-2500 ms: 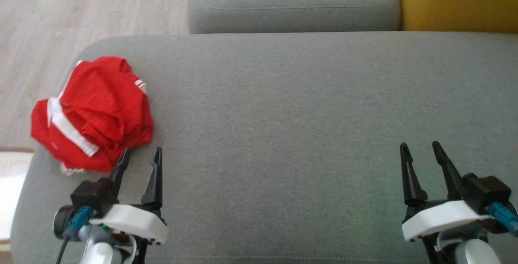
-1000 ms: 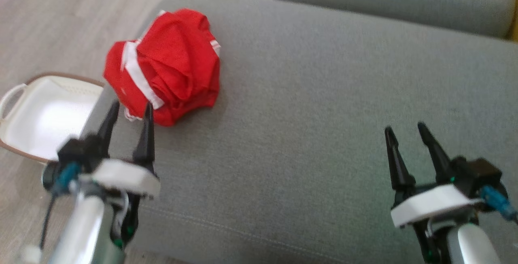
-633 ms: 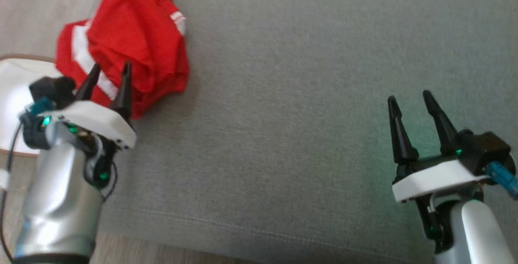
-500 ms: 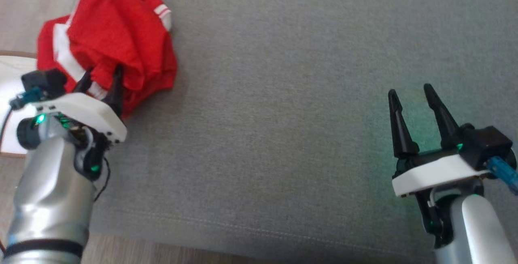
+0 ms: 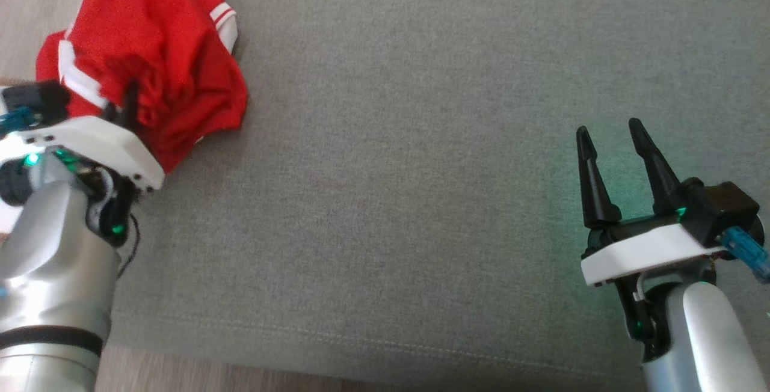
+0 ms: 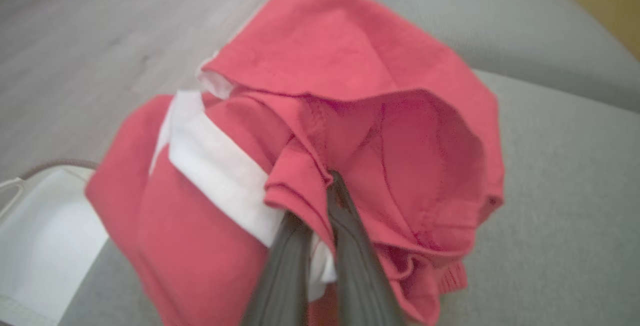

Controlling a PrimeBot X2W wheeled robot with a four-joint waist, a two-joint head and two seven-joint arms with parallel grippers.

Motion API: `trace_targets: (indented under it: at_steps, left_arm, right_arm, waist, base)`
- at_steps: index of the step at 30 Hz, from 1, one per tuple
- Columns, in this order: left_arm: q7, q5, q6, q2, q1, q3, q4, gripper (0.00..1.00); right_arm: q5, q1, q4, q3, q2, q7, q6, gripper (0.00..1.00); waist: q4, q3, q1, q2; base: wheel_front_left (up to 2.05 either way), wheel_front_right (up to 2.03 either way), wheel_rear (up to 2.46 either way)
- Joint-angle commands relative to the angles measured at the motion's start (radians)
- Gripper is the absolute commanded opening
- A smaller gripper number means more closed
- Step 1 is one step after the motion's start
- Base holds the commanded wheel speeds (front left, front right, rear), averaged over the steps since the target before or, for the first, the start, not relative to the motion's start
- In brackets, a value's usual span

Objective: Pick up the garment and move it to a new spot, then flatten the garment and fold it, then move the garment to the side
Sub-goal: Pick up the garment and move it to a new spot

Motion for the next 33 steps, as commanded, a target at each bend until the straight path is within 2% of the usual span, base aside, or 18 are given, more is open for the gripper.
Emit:
trace_targets:
  at_steps: [1, 4, 8, 14, 19, 24, 33]
  left_arm:
    - [-0.041, 0.007, 0.007, 0.063, -0.037, 0.031, -0.045, 0.00]
    - [-0.116, 0.034, 0.033, 0.064, -0.008, 0.023, -0.107, 0.00]
    - [-0.157, 0.062, 0.071, 0.066, 0.060, 0.024, -0.252, 0.00]
    - [-0.166, 0.091, 0.130, 0.047, 0.223, 0.012, -0.546, 0.00]
    - [-0.117, 0.107, 0.160, 0.025, 0.336, -0.039, -0.748, 0.00]
    - [-0.060, 0.114, 0.153, -0.005, 0.378, -0.113, -0.853, 0.00]
    - [-0.037, 0.126, 0.100, -0.090, 0.298, -0.232, -0.852, 0.00]
  right_arm:
    - [0.006, -0.025, -0.029, 0.022, -0.004, -0.009, -0.001, 1.00]
    - [0.006, -0.011, -0.024, 0.015, -0.004, -0.014, -0.001, 1.00]
    - [0.018, 0.011, -0.020, 0.010, -0.004, -0.020, -0.001, 1.00]
    - [0.037, 0.057, -0.028, -0.001, -0.004, -0.020, -0.001, 1.00]
    - [0.049, 0.094, -0.042, -0.011, -0.004, -0.012, -0.001, 1.00]
    - [0.051, 0.112, -0.064, -0.016, -0.004, 0.001, -0.001, 1.00]
    - [0.042, 0.093, -0.111, -0.006, -0.004, 0.025, -0.001, 1.00]
  waist:
    - [-0.006, -0.018, 0.0000, 0.0000]
    - [-0.009, -0.054, 0.0000, 0.0000]
    - [-0.017, -0.107, 0.0000, 0.0000]
    - [-0.030, -0.180, 0.0000, 0.0000]
    - [-0.055, -0.219, 0.0000, 0.0000]
    - [-0.102, -0.230, 0.0000, 0.0000]
    - [-0.248, -0.174, 0.0000, 0.0000]
  base:
    - [0.00, 0.00, 0.00]
    - [0.00, 0.00, 0.00]
    - [0.00, 0.00, 0.00]
    - [0.00, 0.00, 0.00]
    - [0.00, 0.00, 0.00]
    - [0.00, 0.00, 0.00]
    - [0.00, 0.00, 0.00]
